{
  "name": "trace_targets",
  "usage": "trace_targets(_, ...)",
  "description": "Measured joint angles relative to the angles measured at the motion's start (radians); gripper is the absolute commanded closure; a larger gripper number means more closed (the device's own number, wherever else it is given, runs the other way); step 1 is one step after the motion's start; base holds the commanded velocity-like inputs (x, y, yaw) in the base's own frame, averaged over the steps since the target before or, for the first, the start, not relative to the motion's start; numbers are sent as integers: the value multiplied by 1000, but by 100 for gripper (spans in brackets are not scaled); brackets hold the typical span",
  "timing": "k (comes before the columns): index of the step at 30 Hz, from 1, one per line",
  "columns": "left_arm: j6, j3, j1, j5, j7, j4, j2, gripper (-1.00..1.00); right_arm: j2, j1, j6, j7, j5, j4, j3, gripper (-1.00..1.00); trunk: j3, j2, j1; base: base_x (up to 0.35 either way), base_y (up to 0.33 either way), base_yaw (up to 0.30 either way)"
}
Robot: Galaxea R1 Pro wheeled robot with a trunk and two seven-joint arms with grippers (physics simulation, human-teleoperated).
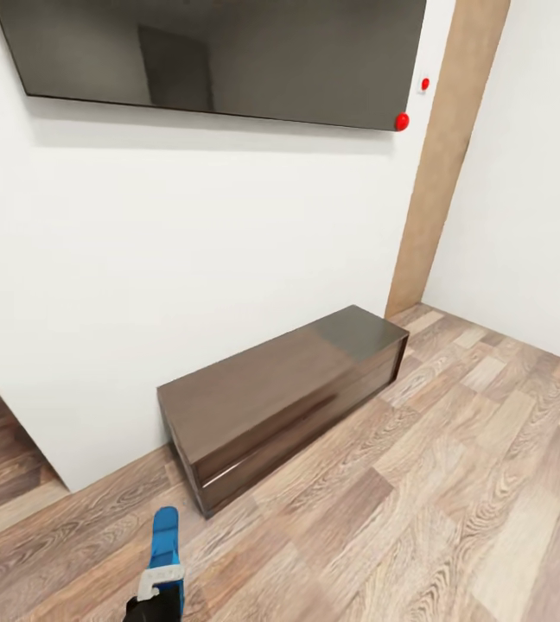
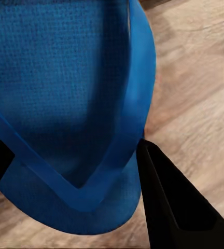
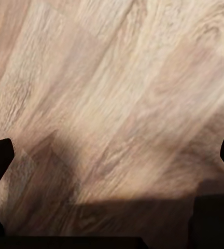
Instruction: In the bedroom, move the book from the bed onto either nightstand, and place the two sandals side by side next to the bed.
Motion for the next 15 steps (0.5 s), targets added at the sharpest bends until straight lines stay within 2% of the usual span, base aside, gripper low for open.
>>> trace_targets(2,-16,-3,0,0,51,16,-5,100,0,0,2,0,-1,0,-1,-100,0,0,0,0,0,295)
trace_targets(4,-25,-4,0,0,77,24,-8,100,0,0,4,0,-1,0,-1,-100,0,0,0,0,0,294)
trace_targets(9,-32,-13,0,-10,99,46,-5,100,0,0,6,-4,1,0,-1,-100,0,0,0,0,0,294)
trace_targets(15,-72,-22,0,-93,100,74,-2,100,0,0,-2,-5,1,3,-3,-100,0,0,0,0,0,294)
